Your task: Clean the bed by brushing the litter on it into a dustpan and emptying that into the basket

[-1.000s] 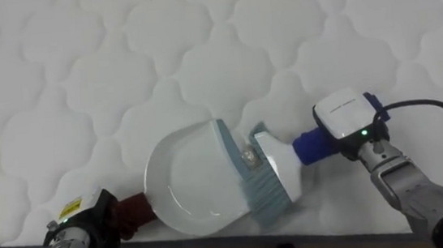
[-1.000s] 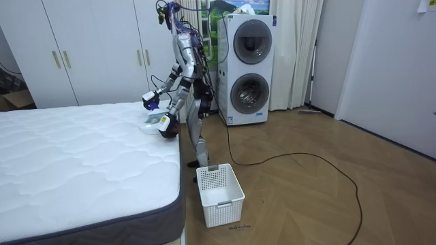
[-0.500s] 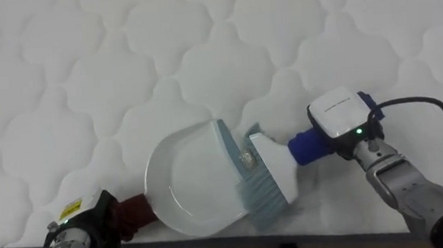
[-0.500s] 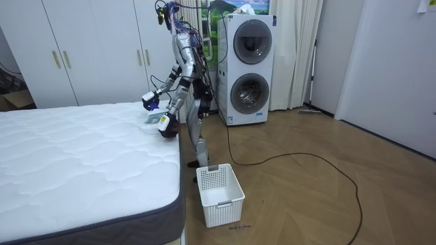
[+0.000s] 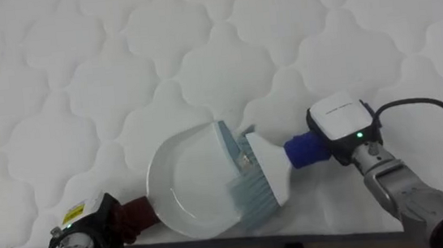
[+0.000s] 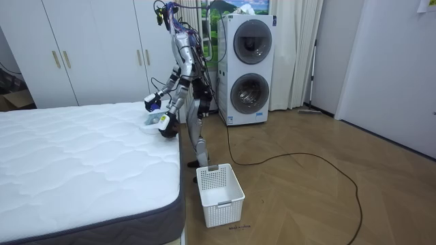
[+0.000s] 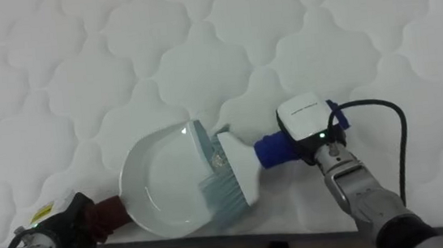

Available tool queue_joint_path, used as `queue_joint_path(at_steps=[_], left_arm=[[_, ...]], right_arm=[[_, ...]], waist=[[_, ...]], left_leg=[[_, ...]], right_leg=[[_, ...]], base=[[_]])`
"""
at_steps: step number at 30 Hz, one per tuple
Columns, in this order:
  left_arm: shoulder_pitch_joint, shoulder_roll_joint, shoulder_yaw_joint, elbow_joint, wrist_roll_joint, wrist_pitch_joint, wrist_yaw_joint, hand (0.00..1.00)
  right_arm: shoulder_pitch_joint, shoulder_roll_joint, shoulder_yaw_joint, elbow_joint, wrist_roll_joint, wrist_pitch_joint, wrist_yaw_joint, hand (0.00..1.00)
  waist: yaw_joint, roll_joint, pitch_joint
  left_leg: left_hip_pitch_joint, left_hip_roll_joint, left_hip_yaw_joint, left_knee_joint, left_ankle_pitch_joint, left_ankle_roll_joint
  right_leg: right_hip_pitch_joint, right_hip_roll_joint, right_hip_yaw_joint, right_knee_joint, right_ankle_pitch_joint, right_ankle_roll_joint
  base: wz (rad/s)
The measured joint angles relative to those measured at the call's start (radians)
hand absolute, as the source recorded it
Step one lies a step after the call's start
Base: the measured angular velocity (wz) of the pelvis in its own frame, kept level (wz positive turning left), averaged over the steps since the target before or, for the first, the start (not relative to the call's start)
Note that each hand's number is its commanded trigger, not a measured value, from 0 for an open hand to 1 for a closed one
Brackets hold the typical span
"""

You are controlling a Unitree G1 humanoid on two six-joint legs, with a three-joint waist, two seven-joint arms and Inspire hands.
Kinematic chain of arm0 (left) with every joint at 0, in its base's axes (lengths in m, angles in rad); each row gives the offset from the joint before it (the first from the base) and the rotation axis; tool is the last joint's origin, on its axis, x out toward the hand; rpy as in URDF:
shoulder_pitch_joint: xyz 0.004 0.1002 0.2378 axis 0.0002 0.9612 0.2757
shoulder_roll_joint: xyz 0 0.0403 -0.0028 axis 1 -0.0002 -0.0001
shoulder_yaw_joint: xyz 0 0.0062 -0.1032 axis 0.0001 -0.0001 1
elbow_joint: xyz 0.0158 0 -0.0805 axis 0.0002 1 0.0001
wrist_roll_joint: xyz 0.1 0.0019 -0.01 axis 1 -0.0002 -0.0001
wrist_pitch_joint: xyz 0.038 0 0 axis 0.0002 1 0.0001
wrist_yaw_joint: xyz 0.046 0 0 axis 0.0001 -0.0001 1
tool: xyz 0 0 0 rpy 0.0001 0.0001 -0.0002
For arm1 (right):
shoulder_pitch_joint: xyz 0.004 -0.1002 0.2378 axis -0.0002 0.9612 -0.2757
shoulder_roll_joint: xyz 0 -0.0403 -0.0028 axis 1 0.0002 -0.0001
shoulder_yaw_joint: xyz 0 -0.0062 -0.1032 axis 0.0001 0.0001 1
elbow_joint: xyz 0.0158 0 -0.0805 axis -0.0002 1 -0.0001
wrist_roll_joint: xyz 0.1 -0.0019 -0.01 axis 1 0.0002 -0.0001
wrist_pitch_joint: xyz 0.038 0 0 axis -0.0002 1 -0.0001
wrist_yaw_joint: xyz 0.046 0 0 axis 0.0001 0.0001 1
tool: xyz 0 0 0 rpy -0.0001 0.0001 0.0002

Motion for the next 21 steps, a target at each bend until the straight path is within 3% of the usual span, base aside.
queue_joint_path(at_steps=[5, 8, 18, 21], left_arm=[[0.000, -0.009, 0.000, 0.000, 0.001, 0.000, 0.000, 1.00], [0.000, -0.009, 0.000, -0.001, 0.000, -0.003, 0.000, 1.00], [-0.001, -0.022, 0.003, 0.007, 0.001, -0.029, 0.000, 1.00], [0.009, -0.024, 0.003, 0.009, -0.001, -0.041, 0.000, 1.00]], right_arm=[[0.005, 0.014, 0.012, -0.008, 0.099, -0.019, 0.054, 1.00], [0.004, 0.027, 0.012, -0.011, 0.161, -0.049, 0.082, 1.00], [0.002, 0.102, 0.006, -0.136, 0.312, -0.131, 0.159, 1.00], [0.002, 0.119, 0.006, -0.137, 0.331, -0.135, 0.186, 1.00]], waist=[[0.001, 0.001, 0.0001], [0.001, 0.001, -0.0001], [-0.005, 0.007, 0.0010], [-0.004, 0.007, 0.0009]], left_leg=[[0.000, -0.001, 0.000, -0.002, 0.000, 0.000], [0.000, -0.002, 0.000, -0.001, 0.000, 0.000], [-0.004, -0.002, -0.002, 0.001, 0.000, 0.000], [-0.003, -0.003, -0.001, -0.002, 0.000, 0.001]], right_leg=[[-0.001, 0.001, 0.004, 0.000, 0.000, 0.000], [-0.001, 0.000, 0.003, 0.000, 0.000, 0.000], [-0.003, -0.002, 0.001, -0.001, 0.000, 0.000], [-0.004, -0.003, 0.000, 0.000, 0.000, 0.000]], base=[[0.00], [0.00], [0.00], [0.00]])
